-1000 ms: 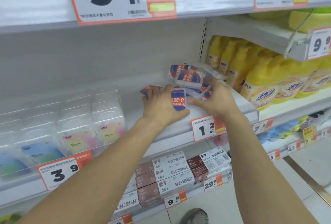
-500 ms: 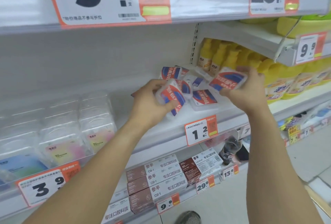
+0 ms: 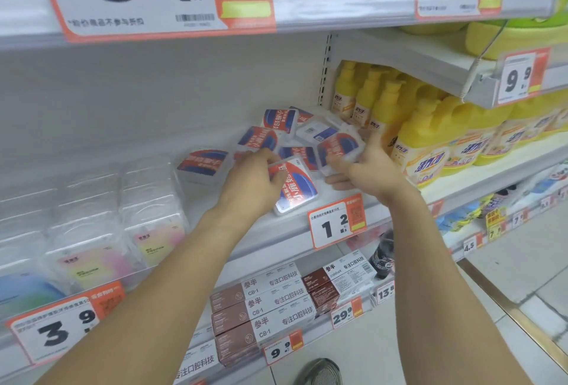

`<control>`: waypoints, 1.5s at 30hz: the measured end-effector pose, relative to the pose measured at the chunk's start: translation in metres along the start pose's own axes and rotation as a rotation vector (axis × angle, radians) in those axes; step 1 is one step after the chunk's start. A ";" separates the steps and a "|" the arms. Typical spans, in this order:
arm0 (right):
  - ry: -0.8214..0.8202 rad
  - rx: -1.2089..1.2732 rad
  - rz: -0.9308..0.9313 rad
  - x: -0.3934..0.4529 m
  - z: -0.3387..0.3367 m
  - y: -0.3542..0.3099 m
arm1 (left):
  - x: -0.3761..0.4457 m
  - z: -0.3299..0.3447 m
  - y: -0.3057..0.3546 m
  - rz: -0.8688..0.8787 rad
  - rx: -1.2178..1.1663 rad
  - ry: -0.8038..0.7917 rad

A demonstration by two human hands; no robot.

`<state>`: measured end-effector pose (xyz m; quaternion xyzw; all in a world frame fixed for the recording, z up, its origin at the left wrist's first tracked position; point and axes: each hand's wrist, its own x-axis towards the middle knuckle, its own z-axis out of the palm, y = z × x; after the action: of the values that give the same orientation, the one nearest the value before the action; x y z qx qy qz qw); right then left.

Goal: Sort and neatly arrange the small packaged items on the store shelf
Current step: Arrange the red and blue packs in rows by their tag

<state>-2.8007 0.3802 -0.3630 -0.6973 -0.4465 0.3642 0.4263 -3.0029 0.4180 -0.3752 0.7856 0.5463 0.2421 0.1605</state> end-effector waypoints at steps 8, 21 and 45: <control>0.196 -0.205 -0.129 -0.001 -0.013 0.002 | 0.000 -0.005 0.003 -0.123 -0.175 0.010; 0.317 -0.566 -0.128 -0.003 -0.042 0.005 | 0.016 -0.002 0.023 0.052 0.012 -0.221; -0.105 -0.621 0.106 -0.001 -0.044 0.002 | 0.004 0.003 0.012 0.164 0.133 -0.309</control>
<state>-2.7617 0.3668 -0.3483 -0.7969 -0.5206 0.2676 0.1497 -2.9905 0.4176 -0.3708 0.8642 0.4641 0.0942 0.1698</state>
